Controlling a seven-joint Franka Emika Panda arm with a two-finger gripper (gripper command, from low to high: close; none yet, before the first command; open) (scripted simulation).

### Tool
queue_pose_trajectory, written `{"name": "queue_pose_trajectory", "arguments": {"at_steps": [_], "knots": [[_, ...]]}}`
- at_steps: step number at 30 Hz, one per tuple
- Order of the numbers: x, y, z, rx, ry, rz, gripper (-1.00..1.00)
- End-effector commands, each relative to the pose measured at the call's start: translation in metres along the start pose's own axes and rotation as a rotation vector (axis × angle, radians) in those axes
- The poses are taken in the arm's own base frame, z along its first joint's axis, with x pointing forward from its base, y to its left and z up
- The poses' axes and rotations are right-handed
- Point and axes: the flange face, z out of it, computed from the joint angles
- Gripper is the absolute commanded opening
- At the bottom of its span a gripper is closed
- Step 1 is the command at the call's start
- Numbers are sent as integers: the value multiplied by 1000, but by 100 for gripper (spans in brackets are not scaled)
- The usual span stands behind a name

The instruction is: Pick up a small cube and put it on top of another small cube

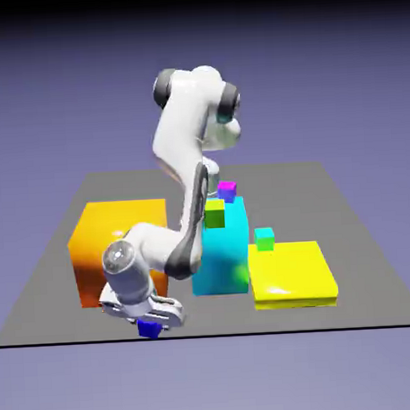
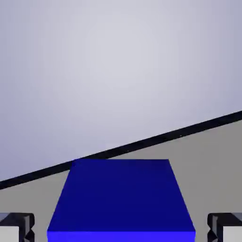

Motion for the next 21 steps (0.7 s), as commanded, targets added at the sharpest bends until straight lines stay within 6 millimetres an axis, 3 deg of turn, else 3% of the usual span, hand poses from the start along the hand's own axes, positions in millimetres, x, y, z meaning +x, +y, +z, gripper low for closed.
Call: {"name": "queue_pose_trajectory", "arguments": {"at_steps": [1, 3, 4, 12, 21], "knots": [[-1, 1, -22, 0, 0, -1, -100], [-5, 4, -66, -1, 0, 0, -100], [-15, 4, -77, 5, -12, -8, -100], [-108, 14, -155, 27, -78, -98, -100], [-217, 57, -231, -5, -39, -192, -100]]}}
